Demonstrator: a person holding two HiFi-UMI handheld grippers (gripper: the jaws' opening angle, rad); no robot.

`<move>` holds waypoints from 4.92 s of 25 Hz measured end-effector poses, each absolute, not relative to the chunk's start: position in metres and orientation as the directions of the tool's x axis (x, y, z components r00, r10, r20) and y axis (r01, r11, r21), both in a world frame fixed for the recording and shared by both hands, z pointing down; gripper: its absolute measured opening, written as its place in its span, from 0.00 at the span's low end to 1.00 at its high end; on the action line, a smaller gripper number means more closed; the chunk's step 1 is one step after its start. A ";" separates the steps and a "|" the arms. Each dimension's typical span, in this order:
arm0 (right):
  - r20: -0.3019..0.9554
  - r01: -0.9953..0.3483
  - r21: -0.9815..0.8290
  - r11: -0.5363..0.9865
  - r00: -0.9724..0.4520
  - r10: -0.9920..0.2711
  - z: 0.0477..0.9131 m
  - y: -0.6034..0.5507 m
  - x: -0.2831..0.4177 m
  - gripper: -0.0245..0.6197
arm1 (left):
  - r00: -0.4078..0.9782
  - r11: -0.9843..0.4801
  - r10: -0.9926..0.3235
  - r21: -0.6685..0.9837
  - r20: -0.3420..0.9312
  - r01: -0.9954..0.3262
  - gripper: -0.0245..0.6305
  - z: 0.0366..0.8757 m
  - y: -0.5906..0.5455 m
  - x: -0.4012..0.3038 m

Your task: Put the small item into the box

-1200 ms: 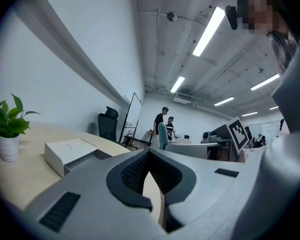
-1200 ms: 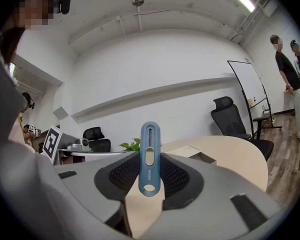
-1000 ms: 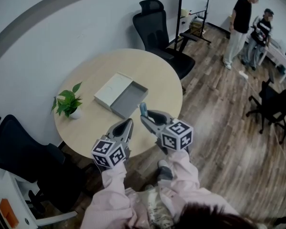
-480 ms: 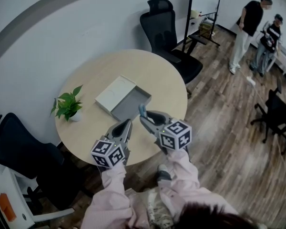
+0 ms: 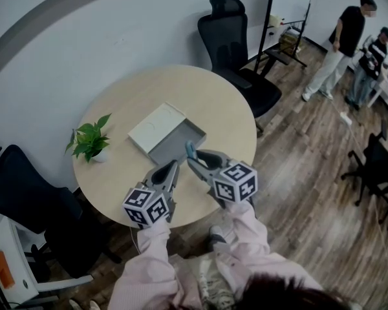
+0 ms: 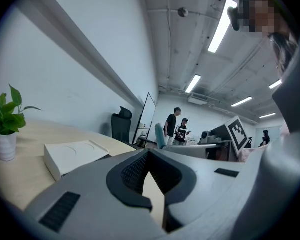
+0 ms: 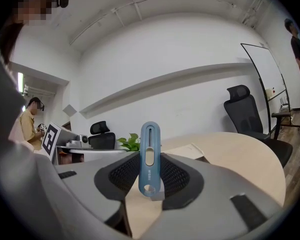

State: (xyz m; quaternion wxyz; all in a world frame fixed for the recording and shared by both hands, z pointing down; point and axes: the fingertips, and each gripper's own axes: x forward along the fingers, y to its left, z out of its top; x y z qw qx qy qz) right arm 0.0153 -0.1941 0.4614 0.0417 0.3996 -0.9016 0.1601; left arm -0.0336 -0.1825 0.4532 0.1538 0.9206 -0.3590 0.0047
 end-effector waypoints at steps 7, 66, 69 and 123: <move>0.203 -0.705 -0.252 0.663 -0.708 -0.676 0.459 -0.211 0.017 0.25 | 0.708 -0.661 -0.696 0.278 0.121 -0.697 0.05 0.451 -0.195 -0.034; 0.420 -0.552 -0.291 0.782 -0.808 -0.414 0.527 -0.310 -0.007 0.25 | 0.559 -0.431 -0.794 0.427 0.240 -0.795 0.05 0.519 -0.266 -0.049; 0.440 -0.546 -0.295 0.784 -0.806 -0.396 0.534 -0.312 -0.010 0.25 | 0.561 -0.428 -0.790 0.434 0.248 -0.793 0.05 0.523 -0.268 -0.052; 0.792 -0.376 -0.269 0.887 -0.611 -0.019 0.635 -0.331 -0.052 0.25 | 0.624 -0.357 -0.688 0.575 0.370 -0.736 0.05 0.587 -0.281 -0.054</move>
